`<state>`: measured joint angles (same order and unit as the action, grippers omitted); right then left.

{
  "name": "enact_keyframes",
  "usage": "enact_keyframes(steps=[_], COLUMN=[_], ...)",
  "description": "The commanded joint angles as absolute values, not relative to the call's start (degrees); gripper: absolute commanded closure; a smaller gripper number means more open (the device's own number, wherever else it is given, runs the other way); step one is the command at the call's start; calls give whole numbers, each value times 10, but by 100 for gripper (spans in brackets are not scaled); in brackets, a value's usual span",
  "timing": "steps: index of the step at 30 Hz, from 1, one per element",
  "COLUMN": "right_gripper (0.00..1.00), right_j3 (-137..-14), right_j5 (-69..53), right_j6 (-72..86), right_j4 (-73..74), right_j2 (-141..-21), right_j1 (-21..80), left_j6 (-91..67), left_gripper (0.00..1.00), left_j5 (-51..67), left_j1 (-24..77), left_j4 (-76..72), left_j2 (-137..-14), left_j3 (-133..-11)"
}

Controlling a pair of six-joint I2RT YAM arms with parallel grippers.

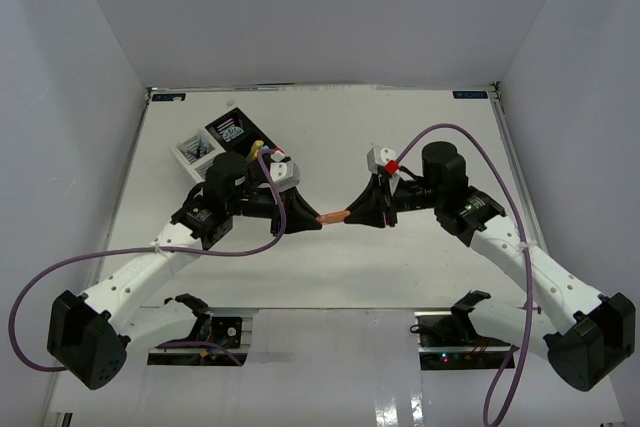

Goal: Sort the stationery into containers
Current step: Close the pen cap on the pen.

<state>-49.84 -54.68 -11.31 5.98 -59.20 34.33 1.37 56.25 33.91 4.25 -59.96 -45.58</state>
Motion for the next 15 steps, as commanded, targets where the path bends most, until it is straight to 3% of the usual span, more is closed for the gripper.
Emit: enact_keyframes(steps=[1, 15], right_gripper=[92, 92], right_j3=[-519, -544], right_j5=[-543, -524], right_j6=[-105, -93], right_j4=[29, 9], right_j2=[-610, -663], right_j1=[380, 425], left_j6=[4, -13], left_gripper=[100, 100], left_j5=[591, 605], left_j1=[345, 353], left_j4=[5, -18], left_j2=[-610, -615], left_j3=[-467, -464])
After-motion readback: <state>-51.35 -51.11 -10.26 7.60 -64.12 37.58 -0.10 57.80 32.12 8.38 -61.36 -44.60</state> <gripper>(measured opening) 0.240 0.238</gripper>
